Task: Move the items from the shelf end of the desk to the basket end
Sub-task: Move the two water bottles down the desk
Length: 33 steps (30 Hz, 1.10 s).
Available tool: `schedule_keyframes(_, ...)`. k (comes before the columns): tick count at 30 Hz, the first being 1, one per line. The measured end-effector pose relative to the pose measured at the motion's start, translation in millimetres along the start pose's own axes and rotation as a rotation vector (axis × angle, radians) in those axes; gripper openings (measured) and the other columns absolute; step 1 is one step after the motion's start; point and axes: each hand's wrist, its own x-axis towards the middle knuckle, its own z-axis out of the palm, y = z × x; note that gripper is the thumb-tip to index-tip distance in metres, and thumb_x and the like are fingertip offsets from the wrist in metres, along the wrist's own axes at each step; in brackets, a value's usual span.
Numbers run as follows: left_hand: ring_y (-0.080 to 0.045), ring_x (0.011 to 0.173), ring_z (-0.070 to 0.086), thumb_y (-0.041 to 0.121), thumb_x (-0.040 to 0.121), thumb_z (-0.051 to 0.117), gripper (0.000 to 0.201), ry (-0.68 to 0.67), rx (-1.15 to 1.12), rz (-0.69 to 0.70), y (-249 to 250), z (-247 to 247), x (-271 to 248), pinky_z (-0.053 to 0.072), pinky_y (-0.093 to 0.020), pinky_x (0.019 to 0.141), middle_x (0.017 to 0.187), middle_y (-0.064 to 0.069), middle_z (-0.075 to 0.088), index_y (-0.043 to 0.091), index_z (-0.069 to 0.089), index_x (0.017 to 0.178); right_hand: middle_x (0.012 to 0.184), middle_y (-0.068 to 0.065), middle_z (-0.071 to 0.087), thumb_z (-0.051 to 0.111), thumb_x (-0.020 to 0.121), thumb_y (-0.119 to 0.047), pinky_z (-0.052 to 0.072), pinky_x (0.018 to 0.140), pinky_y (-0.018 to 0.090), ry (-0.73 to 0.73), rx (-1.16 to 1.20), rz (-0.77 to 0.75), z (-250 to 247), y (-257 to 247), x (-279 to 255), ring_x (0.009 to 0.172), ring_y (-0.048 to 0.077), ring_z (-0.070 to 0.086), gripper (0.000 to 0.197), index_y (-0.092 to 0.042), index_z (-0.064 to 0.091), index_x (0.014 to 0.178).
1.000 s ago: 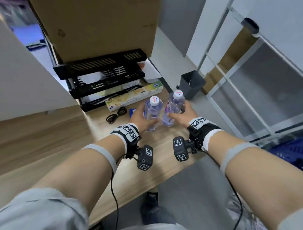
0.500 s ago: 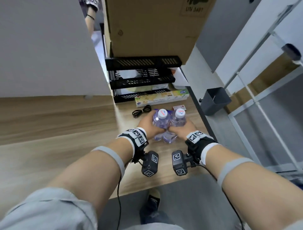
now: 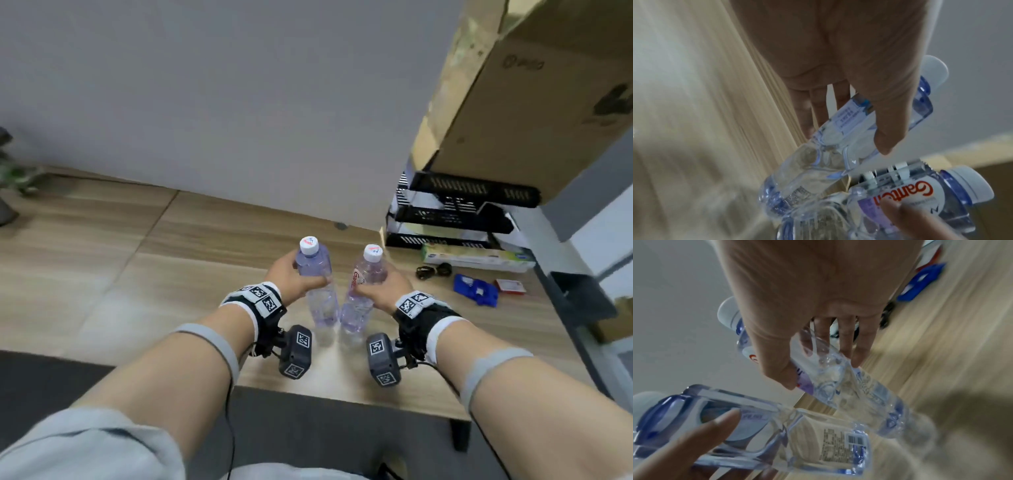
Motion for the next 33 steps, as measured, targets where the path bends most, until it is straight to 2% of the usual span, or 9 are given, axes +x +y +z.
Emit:
schedule_keyframes(2,-0.01,0.088,0.068,0.017,0.068,0.088,0.057,0.088,-0.036,-0.003,-12,-62,-14,0.055,-0.027,0.084,0.103,0.004,0.072,0.015,0.062,0.119,0.098,-0.005,0.066,0.082,0.071,-0.013,0.042,0.08,0.021,-0.089,-0.005,-0.079,47,-39,-5,0.09,0.014,0.061,0.053,-0.022,0.058,0.117)
schedule_keyframes(6,-0.016,0.098,0.069,0.028,0.061,0.09,0.065,0.264,-0.037,-0.043,-44,-174,-46,0.054,-0.037,0.094,0.106,0.003,0.073,0.017,0.062,0.119,0.105,-0.001,0.071,0.084,0.068,-0.008,0.052,0.085,0.028,-0.226,0.019,-0.189,139,-106,-15,0.092,0.014,0.067,0.059,-0.02,0.059,0.12)
schedule_keyframes(9,-0.016,0.097,0.07,0.039,0.054,0.089,0.07,0.402,-0.048,-0.108,-66,-247,-70,0.056,-0.042,0.092,0.104,0.005,0.074,0.022,0.064,0.116,0.095,-0.008,0.067,0.083,0.069,-0.004,0.051,0.073,0.023,-0.331,0.033,-0.243,199,-149,-23,0.083,0.009,0.064,0.056,-0.024,0.057,0.114)
schedule_keyframes(12,-0.016,0.09,0.07,0.038,0.055,0.089,0.059,0.577,-0.056,-0.165,-86,-306,-96,0.057,-0.038,0.088,0.098,0.004,0.075,0.023,0.067,0.107,0.103,-0.001,0.069,0.083,0.068,-0.004,0.05,0.078,0.024,-0.431,0.001,-0.296,252,-187,-29,0.087,0.013,0.064,0.056,-0.024,0.058,0.114)
schedule_keyframes(15,-0.016,0.086,0.068,0.034,0.059,0.09,0.054,0.701,-0.072,-0.197,-102,-354,-119,0.056,-0.032,0.082,0.093,0.004,0.072,0.022,0.065,0.105,0.104,0.001,0.067,0.082,0.07,-0.003,0.046,0.066,0.017,-0.513,-0.035,-0.343,300,-219,-33,0.086,0.013,0.062,0.056,-0.02,0.057,0.117)
schedule_keyframes(17,-0.018,0.084,0.066,0.03,0.062,0.09,0.053,0.762,-0.083,-0.211,-112,-381,-134,0.055,-0.033,0.081,0.09,0.005,0.07,0.021,0.064,0.107,0.109,0.003,0.066,0.082,0.07,-0.007,0.046,0.072,0.02,-0.548,-0.073,-0.367,334,-238,-33,0.091,0.017,0.062,0.058,-0.018,0.058,0.122)
schedule_keyframes(22,-0.015,0.091,0.07,0.039,0.055,0.089,0.061,0.843,-0.013,-0.291,-140,-454,-163,0.055,-0.035,0.09,0.098,0.007,0.074,0.025,0.064,0.108,0.113,0.002,0.067,0.086,0.062,-0.02,0.052,0.092,0.033,-0.619,-0.13,-0.393,427,-278,-27,0.099,0.019,0.065,0.066,-0.02,0.058,0.121)
schedule_keyframes(26,-0.016,0.093,0.07,0.041,0.052,0.09,0.065,0.901,0.013,-0.335,-162,-517,-165,0.056,-0.04,0.091,0.1,0.007,0.074,0.027,0.064,0.11,0.109,-0.002,0.066,0.086,0.057,-0.027,0.053,0.092,0.034,-0.673,-0.116,-0.398,499,-314,-18,0.097,0.017,0.065,0.061,-0.028,0.054,0.109)
schedule_keyframes(33,-0.017,0.096,0.069,0.037,0.059,0.089,0.057,0.906,0.058,-0.406,-197,-640,-130,0.055,-0.038,0.091,0.101,0.005,0.073,0.027,0.062,0.107,0.108,-0.006,0.069,0.08,0.04,-0.044,0.054,0.093,0.037,-0.723,-0.147,-0.428,628,-379,25,0.097,0.015,0.067,0.081,-0.031,0.059,0.118)
